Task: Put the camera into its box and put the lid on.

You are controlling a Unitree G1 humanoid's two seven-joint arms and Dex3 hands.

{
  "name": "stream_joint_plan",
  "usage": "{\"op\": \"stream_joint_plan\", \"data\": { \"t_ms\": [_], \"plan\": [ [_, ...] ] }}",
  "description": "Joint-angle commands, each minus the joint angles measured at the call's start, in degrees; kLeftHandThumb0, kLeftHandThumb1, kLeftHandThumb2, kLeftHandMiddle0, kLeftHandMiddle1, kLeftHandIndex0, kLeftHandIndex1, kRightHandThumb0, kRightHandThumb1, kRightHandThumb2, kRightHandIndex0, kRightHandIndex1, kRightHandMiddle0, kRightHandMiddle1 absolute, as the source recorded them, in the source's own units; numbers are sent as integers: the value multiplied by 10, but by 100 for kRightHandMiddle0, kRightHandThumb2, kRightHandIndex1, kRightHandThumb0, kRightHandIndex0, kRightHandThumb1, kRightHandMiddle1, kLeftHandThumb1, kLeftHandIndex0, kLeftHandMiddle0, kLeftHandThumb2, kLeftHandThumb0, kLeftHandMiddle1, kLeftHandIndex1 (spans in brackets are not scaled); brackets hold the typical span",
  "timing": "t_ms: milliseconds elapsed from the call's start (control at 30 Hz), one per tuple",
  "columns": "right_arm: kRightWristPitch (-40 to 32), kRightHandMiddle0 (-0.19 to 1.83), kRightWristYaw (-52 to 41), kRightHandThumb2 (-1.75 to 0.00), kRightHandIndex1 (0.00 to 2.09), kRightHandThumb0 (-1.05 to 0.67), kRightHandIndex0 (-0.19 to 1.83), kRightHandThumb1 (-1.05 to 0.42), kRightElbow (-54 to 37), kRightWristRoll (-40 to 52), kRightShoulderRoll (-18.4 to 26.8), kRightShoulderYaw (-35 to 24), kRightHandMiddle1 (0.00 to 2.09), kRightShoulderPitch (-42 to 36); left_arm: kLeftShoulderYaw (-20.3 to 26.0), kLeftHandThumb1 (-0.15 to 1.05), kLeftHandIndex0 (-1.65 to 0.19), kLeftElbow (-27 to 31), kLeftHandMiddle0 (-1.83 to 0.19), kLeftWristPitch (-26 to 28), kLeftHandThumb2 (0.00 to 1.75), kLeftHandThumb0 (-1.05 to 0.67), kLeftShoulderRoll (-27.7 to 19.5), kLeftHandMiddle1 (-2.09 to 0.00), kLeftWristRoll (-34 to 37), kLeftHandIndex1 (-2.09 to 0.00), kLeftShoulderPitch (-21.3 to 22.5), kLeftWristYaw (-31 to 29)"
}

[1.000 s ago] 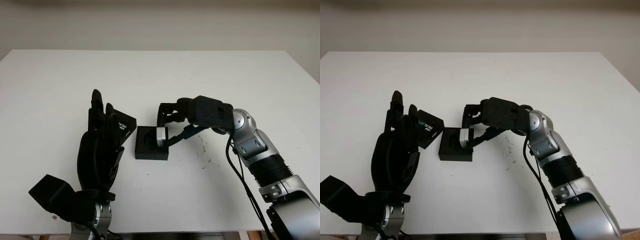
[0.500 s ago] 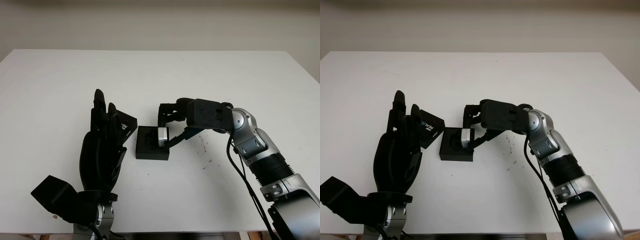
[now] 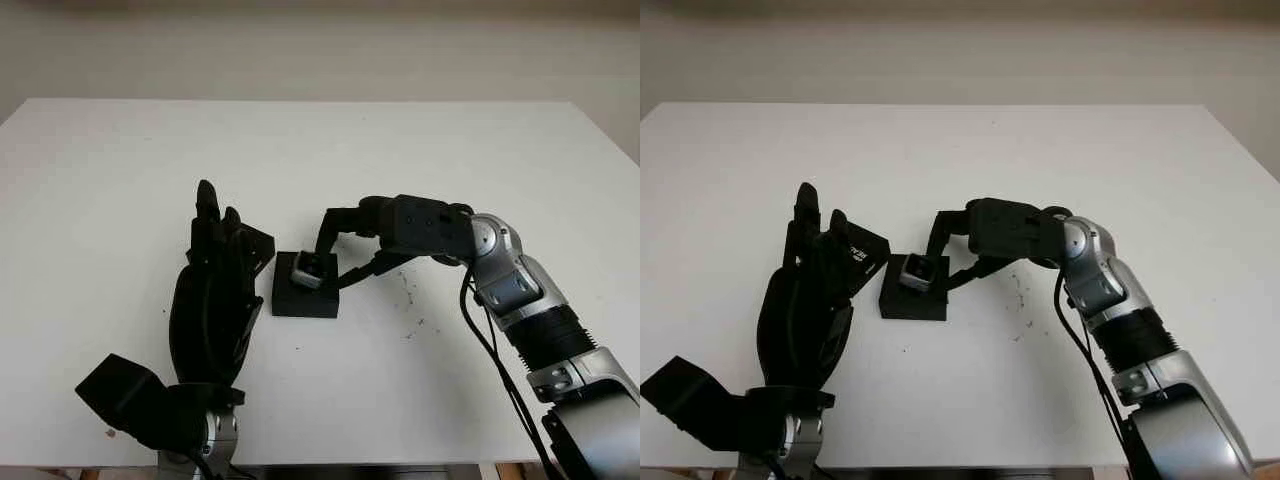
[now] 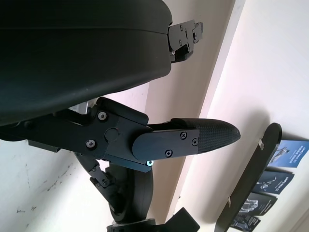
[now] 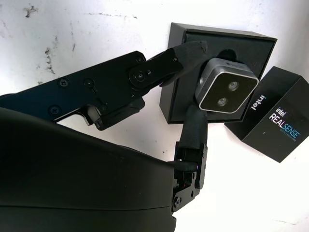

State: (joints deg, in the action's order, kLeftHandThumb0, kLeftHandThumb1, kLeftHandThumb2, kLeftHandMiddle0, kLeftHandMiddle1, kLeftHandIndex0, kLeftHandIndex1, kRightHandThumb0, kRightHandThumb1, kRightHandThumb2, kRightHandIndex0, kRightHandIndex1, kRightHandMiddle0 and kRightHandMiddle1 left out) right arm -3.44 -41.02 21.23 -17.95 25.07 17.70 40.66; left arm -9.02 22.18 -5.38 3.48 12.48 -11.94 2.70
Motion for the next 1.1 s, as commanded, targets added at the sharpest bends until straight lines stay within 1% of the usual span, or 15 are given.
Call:
{"op": "stream_joint_plan", "data": {
  "t_ms": [0, 300, 533, 600, 700, 733, 767, 800, 867, 933, 1067],
  "plan": [
    [8, 13, 6, -5, 4, -61, 3, -91, 7, -3, 13, -2, 31, -7, -10, 105, 19, -9, 19, -13, 49, -74, 31, 0, -5, 0, 1, 4],
    [22, 18, 27, -5, 5, -60, 3, -90, 14, 6, 14, -17, 24, -8, -17, 105, 19, -20, 19, -28, 50, -74, 30, 0, -3, 0, 2, 13],
    [16, 23, 68, -6, 6, -60, 6, -91, 3, 12, 9, -34, 25, -18, -16, 105, 19, -20, 19, -31, 50, -75, 28, 0, -4, 0, -1, 15],
    [9, 25, 95, -5, 7, -59, 7, -90, -11, 22, 0, -53, 26, -30, -15, 105, 19, -18, 19, -31, 49, -74, 27, 0, -1, 0, -2, 14],
    [19, 26, 144, -5, 8, -54, 11, -90, -47, 44, -17, -84, 27, -55, -13, 105, 19, -15, 19, -29, 49, -74, 23, 0, 3, 0, -4, 12],
    [26, 25, 164, -5, 9, -55, 13, -90, -61, 48, -23, -93, 33, -63, -12, 105, 19, -14, 19, -28, 49, -74, 22, 0, 5, 0, -4, 11],
    [33, 16, 180, -5, 10, -53, 18, -90, -73, 52, -28, -100, 52, -68, -11, 105, 19, -13, 19, -27, 49, -74, 21, 0, 6, 0, -4, 11],
    [37, 9, 190, -5, 11, -53, 21, -90, -81, 54, -31, -103, 63, -72, -11, 105, 19, -12, 19, -26, 49, -74, 20, 0, 7, 0, -5, 11],
    [41, 4, 197, -6, 13, -53, 26, -92, -102, 58, -31, -107, 76, -79, -9, 105, 19, -10, 19, -25, 48, -74, 18, 0, 8, 0, -4, 10],
    [45, 5, 195, -6, 15, -55, 30, -93, -122, 59, -27, -107, 82, -90, -8, 105, 19, -6, 19, -21, 47, -74, 15, -2, 9, -1, -4, 10],
    [33, 7, 195, -6, 15, -55, 30, -94, -166, 53, -28, -100, 84, -119, -6, 105, 19, 4, 19, -10, 46, -74, 13, -2, 12, -1, -5, 11]
  ]
}}
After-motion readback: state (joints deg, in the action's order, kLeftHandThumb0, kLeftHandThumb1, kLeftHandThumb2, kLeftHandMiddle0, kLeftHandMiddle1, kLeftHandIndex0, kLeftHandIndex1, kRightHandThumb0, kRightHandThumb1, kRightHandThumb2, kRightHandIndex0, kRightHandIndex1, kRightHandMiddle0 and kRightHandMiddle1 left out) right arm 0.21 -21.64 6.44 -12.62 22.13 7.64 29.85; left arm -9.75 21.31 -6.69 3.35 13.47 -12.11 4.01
